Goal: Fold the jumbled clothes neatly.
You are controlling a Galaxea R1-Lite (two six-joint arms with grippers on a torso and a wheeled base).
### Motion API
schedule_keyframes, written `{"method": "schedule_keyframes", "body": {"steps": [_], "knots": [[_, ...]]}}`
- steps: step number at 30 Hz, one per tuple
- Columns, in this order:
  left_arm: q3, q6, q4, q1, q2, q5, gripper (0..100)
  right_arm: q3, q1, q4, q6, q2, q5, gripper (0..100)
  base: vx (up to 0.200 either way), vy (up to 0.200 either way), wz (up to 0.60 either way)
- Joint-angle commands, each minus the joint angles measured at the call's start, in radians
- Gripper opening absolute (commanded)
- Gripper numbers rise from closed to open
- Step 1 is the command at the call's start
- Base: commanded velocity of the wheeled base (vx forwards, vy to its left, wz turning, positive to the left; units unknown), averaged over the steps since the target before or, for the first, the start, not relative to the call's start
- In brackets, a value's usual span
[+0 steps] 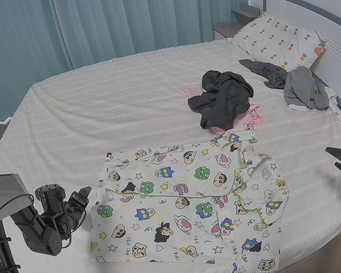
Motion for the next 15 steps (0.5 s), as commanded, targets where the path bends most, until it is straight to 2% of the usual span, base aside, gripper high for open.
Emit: {"method": "schedule_keyframes", "body": {"steps": [1, 5, 14, 15], "knots": [[-0.038, 0.023, 0.056, 0.008, -0.101, -0.006, 100, 0.025, 0.007, -0.014, 0.000, -0.043, 0.010, 100, 0.000, 0.000, 0.00], [-0.086, 0.024, 0.135, -0.002, -0.139, -0.002, 100, 0.031, 0.008, -0.014, 0.000, -0.046, 0.010, 100, 0.000, 0.000, 0.00], [-0.115, 0.023, 0.148, -0.015, -0.145, 0.006, 100, 0.038, 0.025, -0.014, 0.000, -0.042, 0.009, 100, 0.000, 0.000, 0.00], [-0.125, 0.023, 0.148, -0.015, -0.141, 0.004, 100, 0.038, 0.036, -0.014, -0.002, -0.045, 0.007, 100, 0.200, 0.000, 0.00]]}}
